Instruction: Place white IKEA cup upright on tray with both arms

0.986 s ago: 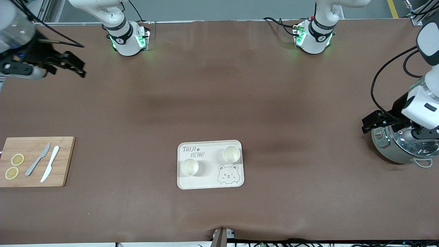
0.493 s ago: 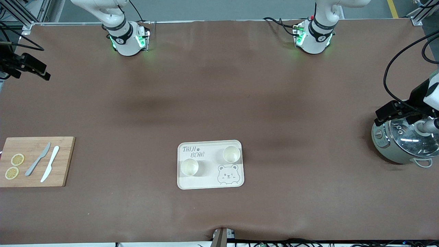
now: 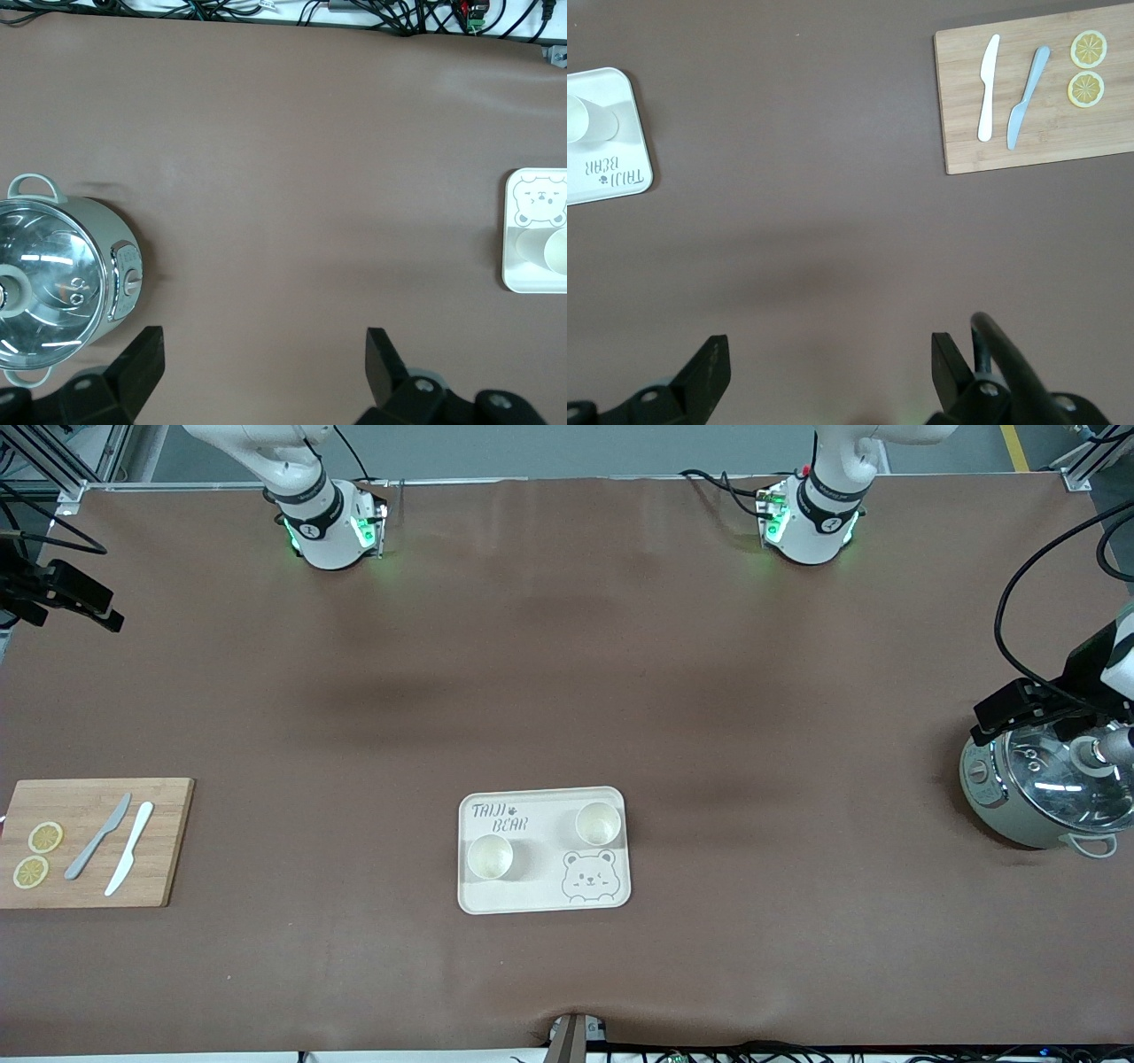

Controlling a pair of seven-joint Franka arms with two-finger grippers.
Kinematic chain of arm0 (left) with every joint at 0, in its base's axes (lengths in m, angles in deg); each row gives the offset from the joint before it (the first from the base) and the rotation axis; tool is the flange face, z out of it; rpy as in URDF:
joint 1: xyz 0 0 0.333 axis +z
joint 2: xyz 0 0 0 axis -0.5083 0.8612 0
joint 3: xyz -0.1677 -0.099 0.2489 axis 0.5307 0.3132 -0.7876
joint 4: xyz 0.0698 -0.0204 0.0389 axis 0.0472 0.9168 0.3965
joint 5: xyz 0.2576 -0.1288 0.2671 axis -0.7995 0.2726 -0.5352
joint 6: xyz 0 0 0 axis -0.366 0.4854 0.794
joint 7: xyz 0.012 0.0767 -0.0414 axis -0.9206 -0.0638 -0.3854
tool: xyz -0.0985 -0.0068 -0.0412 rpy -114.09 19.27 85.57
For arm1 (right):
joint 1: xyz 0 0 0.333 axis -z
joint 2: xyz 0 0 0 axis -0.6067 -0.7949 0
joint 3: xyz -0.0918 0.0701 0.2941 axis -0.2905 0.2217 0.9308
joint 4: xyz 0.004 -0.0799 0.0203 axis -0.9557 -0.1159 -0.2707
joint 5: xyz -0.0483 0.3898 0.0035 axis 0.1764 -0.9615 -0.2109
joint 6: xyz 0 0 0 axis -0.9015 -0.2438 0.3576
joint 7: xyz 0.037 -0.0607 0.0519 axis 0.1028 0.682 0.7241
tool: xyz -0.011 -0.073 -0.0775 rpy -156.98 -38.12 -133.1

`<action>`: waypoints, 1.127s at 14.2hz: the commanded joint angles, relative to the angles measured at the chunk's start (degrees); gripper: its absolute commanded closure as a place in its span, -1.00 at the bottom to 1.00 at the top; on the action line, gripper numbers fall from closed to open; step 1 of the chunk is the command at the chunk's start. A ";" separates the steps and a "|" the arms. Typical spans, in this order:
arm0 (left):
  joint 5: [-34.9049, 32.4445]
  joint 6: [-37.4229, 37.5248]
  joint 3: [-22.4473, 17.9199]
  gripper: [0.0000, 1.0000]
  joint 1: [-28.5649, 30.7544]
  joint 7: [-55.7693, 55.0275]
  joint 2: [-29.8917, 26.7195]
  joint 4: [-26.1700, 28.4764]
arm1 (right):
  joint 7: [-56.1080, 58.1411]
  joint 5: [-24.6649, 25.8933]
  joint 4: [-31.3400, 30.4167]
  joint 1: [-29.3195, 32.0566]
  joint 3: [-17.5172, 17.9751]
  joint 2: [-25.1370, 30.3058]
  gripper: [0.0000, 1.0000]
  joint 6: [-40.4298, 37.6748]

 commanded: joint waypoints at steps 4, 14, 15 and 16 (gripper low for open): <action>-0.59 1.26 -0.08 -1.00 0.16 0.60 0.02 -1.23 | 0.53 0.13 -0.07 1.04 0.68 0.61 -1.00 -0.26; -0.59 1.34 -0.08 -1.00 0.16 0.60 0.02 -1.58 | 0.62 0.04 0.46 1.04 0.77 0.44 -1.00 -0.26; -0.59 1.34 -0.08 -1.00 0.16 0.60 0.02 -1.58 | 0.62 0.04 0.81 1.04 0.77 0.35 -1.00 -0.26; -0.59 1.34 -0.08 -1.00 0.16 0.60 0.02 -1.58 | 0.62 0.04 0.81 0.95 0.77 0.35 -1.00 -0.26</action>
